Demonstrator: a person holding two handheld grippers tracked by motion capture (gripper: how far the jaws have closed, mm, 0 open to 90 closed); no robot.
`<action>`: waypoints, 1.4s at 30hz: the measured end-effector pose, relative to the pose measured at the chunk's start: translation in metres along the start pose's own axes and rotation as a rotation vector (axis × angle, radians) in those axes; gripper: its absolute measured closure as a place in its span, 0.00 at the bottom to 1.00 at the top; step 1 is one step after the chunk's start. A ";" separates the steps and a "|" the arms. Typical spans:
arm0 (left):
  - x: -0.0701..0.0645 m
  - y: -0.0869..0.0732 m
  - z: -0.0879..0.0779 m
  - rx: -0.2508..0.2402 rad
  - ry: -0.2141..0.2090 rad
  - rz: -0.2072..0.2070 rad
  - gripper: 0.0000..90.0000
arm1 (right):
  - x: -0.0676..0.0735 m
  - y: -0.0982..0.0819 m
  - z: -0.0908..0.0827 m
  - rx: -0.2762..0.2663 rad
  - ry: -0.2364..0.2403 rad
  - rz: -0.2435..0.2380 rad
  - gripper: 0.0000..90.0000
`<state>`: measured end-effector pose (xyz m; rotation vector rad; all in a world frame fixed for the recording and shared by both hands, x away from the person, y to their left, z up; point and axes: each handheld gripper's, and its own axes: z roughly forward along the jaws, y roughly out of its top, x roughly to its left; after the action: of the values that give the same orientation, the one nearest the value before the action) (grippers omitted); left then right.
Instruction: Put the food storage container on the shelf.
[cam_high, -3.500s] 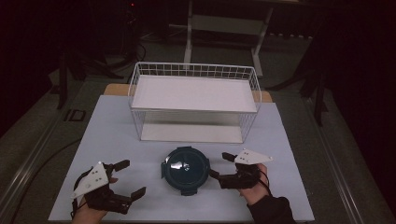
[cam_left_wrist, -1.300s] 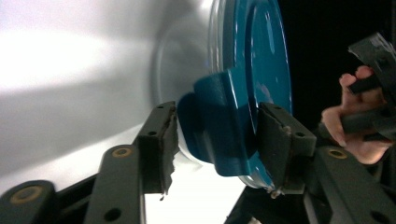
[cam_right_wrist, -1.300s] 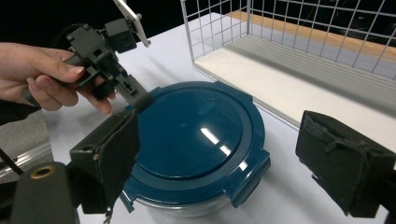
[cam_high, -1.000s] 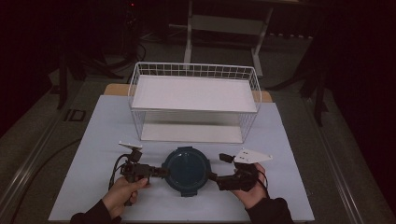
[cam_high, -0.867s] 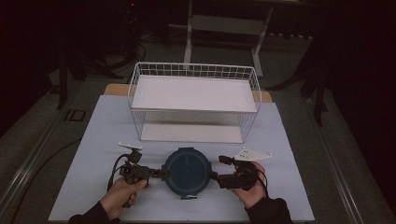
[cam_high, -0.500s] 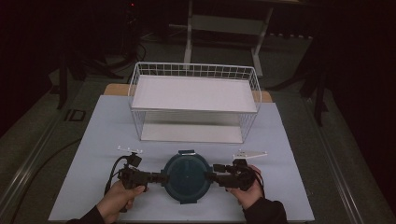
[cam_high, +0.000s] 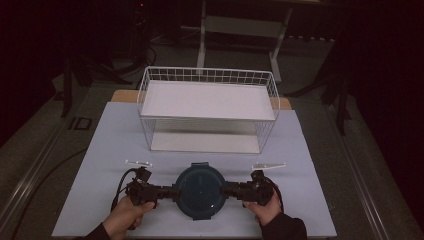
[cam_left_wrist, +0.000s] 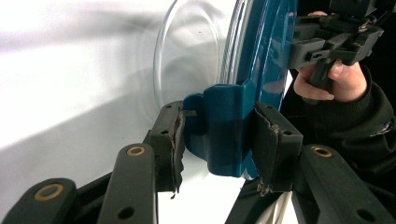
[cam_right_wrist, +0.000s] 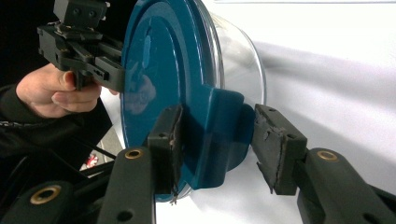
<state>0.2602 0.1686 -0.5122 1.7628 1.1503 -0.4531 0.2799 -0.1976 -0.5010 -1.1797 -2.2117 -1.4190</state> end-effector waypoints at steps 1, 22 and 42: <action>0.000 0.000 0.000 -0.006 0.000 0.002 0.63 | -0.001 0.000 0.000 -0.001 0.005 0.011 0.61; -0.021 0.008 -0.011 -0.085 0.044 0.102 0.63 | 0.008 0.010 -0.007 -0.035 0.014 0.007 0.62; -0.022 0.064 0.002 -0.201 0.095 0.257 0.62 | -0.015 0.053 -0.021 -0.141 -0.022 -0.103 0.62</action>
<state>0.3045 0.1492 -0.4647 1.7391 0.9794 -0.0971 0.3246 -0.2128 -0.4659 -1.1452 -2.2490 -1.6338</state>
